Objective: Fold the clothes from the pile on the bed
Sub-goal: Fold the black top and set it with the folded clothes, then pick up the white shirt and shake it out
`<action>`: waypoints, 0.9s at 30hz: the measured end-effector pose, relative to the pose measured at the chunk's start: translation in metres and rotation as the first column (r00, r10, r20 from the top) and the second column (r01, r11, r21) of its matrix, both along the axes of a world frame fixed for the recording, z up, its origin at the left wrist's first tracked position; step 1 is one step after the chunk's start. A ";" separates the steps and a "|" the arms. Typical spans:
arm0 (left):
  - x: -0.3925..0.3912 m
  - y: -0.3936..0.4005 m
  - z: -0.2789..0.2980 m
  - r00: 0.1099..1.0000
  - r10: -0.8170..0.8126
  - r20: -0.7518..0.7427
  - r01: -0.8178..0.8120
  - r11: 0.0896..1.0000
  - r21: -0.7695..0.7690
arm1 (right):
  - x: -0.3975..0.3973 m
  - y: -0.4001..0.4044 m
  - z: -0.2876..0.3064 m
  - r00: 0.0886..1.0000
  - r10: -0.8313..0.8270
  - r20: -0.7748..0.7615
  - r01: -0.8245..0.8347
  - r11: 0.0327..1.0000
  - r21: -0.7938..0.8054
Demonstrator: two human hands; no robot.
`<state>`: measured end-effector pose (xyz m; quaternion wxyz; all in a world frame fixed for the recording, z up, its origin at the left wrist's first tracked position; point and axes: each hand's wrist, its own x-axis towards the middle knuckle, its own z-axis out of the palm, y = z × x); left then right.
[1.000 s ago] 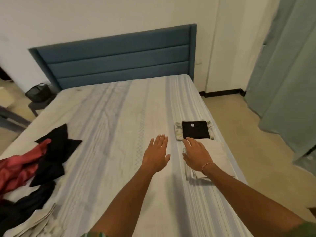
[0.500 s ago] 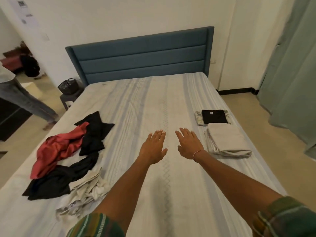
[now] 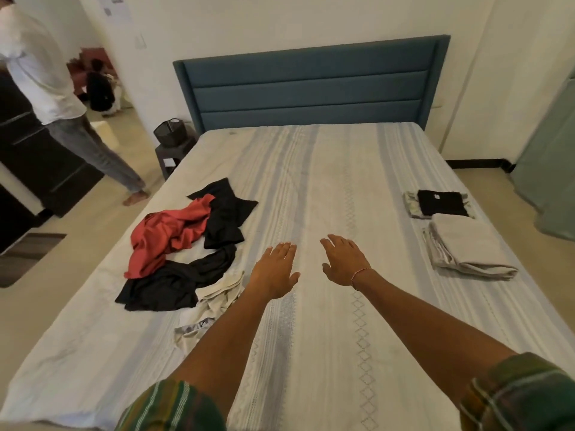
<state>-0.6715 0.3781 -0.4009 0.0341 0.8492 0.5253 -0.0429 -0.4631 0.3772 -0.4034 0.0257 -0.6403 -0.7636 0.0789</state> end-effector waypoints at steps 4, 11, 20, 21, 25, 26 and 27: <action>-0.040 -0.003 -0.028 0.997 0.081 -0.006 -0.081 0.994 -0.070 | -0.026 0.016 -0.016 0.998 0.068 -0.018 -0.069 0.996 -0.065; -0.106 -0.015 -0.062 0.974 0.228 -0.001 -0.226 0.963 -0.150 | -0.090 0.036 -0.063 0.971 0.229 -0.072 -0.239 0.943 -0.231; -0.198 -0.002 -0.129 0.894 0.448 -0.025 -0.432 0.843 -0.319 | -0.182 0.063 -0.143 0.931 0.320 -0.176 -0.365 0.835 -0.413; -0.208 0.000 -0.137 0.886 0.462 -0.031 -0.444 0.830 -0.338 | -0.190 0.067 -0.151 0.931 0.312 -0.188 -0.364 0.825 -0.432; -0.248 0.016 -0.172 0.866 0.496 -0.059 -0.480 0.793 -0.375 | -0.234 0.083 -0.187 0.935 0.279 -0.218 -0.352 0.793 -0.498; -0.257 0.020 -0.183 0.859 0.508 -0.060 -0.489 0.780 -0.391 | -0.245 0.088 -0.197 0.937 0.274 -0.218 -0.349 0.784 -0.513; -0.265 0.025 -0.192 0.852 0.520 -0.059 -0.496 0.767 -0.407 | -0.255 0.092 -0.206 0.938 0.267 -0.221 -0.345 0.777 -0.527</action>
